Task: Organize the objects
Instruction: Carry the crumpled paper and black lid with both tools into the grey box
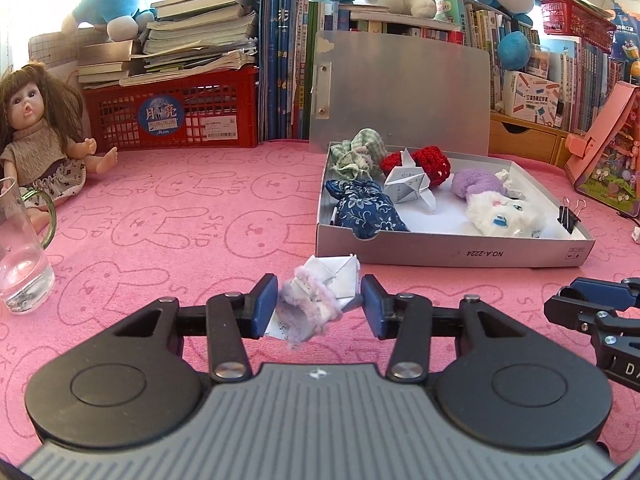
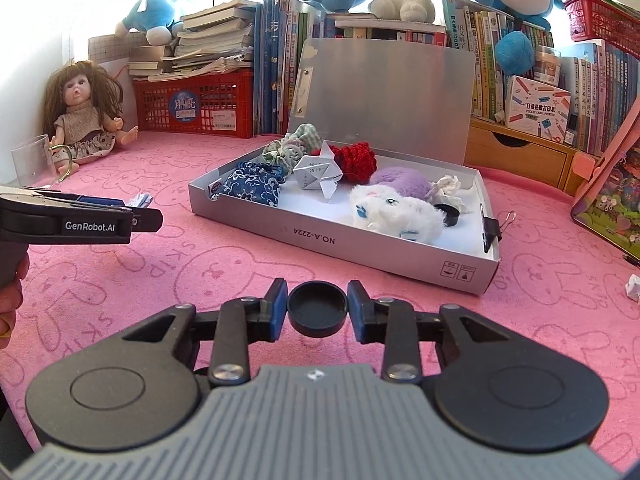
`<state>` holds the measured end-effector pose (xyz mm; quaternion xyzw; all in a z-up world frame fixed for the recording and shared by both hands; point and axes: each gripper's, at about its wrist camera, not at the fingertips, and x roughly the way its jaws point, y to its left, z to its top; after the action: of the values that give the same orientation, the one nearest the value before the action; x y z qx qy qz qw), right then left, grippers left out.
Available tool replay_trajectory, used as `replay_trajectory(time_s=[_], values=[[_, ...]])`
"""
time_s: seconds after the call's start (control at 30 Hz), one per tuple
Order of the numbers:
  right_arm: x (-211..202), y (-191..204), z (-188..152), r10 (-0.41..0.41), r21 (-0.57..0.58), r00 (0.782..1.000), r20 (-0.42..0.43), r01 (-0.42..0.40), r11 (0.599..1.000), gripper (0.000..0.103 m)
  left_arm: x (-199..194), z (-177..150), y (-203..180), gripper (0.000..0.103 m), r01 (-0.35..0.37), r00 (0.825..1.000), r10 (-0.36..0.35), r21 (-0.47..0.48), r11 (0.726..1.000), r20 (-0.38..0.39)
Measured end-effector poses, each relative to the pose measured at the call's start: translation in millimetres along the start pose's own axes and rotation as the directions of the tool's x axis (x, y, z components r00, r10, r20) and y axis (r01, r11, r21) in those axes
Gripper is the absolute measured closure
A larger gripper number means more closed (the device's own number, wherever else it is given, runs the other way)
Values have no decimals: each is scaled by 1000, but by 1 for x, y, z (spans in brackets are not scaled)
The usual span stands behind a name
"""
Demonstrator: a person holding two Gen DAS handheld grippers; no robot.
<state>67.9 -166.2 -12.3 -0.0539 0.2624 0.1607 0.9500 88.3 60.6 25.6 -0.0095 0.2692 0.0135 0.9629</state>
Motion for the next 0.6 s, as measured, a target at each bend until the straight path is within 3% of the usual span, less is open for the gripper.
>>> replay_trajectory(time_s=[0.6], values=[[-1, -35, 16, -38, 117, 999, 27, 34, 993, 66, 7, 26, -38, 51, 83, 996, -85, 56, 995, 33]])
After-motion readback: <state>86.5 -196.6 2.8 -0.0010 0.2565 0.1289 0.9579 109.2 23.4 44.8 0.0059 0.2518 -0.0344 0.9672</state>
